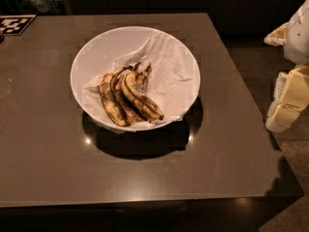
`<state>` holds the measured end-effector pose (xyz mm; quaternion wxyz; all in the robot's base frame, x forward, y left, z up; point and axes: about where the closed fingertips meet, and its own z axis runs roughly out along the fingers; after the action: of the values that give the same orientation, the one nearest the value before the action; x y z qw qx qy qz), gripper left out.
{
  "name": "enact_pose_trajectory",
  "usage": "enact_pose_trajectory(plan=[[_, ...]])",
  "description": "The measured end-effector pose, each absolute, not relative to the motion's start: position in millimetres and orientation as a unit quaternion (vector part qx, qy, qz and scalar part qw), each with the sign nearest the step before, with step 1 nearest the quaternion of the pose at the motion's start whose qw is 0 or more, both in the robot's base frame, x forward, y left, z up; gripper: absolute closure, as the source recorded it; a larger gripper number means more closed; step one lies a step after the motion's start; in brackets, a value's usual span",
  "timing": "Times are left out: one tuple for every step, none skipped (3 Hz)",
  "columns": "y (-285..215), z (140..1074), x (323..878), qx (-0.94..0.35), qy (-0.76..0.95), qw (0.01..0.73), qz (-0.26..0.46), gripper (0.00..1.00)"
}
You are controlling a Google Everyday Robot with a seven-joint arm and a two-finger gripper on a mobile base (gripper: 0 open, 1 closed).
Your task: Pick banana from white bowl
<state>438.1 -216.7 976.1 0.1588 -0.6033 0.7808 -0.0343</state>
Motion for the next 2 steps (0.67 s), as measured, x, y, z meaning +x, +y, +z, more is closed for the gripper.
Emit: enact_pose_trajectory(plan=[[-216.7, 976.1, 438.1, -0.603, 0.781, 0.159, -0.034, 0.00], [-212.6, 979.0, 435.4, -0.600, 0.784, 0.155, -0.030, 0.00]])
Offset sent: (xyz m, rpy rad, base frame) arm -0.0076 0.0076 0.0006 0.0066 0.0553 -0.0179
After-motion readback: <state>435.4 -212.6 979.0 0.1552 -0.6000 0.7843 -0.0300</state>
